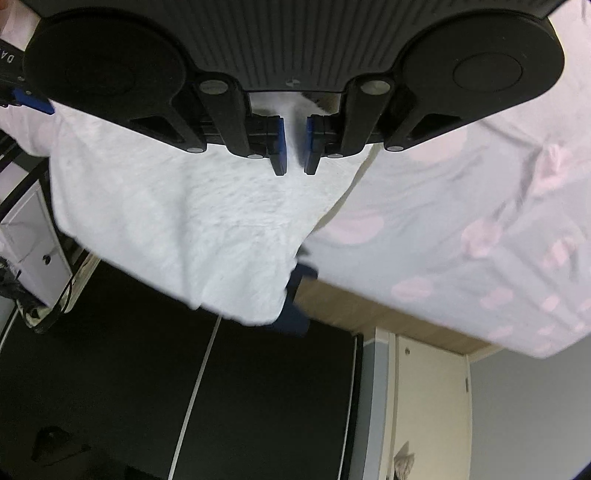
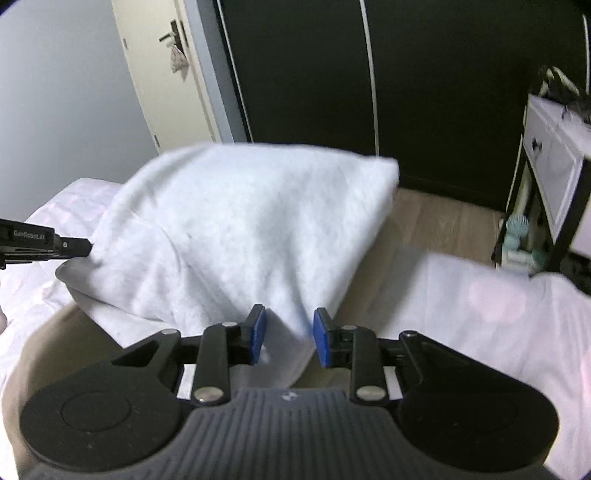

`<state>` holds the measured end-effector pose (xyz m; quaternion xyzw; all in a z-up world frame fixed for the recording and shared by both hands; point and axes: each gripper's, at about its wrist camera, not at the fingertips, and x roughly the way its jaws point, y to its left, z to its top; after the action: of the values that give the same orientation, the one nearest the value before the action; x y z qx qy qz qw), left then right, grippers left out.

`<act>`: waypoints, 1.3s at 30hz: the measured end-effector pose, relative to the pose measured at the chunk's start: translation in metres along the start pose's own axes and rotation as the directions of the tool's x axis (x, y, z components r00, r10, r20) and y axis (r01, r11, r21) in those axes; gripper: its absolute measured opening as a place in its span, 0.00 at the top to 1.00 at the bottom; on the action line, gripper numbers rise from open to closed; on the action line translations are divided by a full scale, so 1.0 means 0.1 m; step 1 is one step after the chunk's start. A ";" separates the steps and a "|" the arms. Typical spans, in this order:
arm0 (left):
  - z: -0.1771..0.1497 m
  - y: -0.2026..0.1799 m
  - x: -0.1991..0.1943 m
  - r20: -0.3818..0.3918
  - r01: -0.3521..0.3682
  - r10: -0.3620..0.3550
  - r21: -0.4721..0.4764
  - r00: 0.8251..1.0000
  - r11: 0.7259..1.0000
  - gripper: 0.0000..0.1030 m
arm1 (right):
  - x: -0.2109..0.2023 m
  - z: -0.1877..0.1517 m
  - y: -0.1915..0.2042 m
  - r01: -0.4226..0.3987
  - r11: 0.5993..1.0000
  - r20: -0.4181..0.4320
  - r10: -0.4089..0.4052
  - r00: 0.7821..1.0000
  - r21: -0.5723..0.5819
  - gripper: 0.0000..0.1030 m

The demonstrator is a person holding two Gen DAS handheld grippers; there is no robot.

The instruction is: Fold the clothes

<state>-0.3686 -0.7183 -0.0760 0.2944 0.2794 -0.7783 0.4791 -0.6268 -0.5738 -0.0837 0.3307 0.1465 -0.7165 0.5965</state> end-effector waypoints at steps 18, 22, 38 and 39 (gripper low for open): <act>0.05 0.33 -0.68 0.055 -0.021 0.026 -0.097 0.998 0.995 0.95 | -0.23 0.04 0.09 0.025 0.999 0.021 -0.024 0.999 -0.030 0.62; 0.09 0.20 -1.07 0.092 -0.016 0.022 -0.057 0.996 0.998 0.89 | -0.45 0.11 0.16 0.008 0.999 0.048 -0.006 0.999 -0.045 0.59; -0.32 -0.83 -2.46 0.283 -0.065 0.024 0.137 0.959 0.988 0.39 | -1.79 0.16 0.48 0.025 0.997 0.204 -0.009 0.979 -0.079 0.09; -0.39 -0.88 -2.52 0.292 -0.073 0.028 0.144 0.956 0.987 0.32 | -1.86 0.13 0.49 0.033 0.997 0.202 -0.018 0.979 -0.073 0.09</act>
<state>-0.3491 -0.5104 0.0943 0.2206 0.1380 -0.8196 0.5105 -0.5709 -0.4531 0.0553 0.2317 0.1167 -0.7478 0.6111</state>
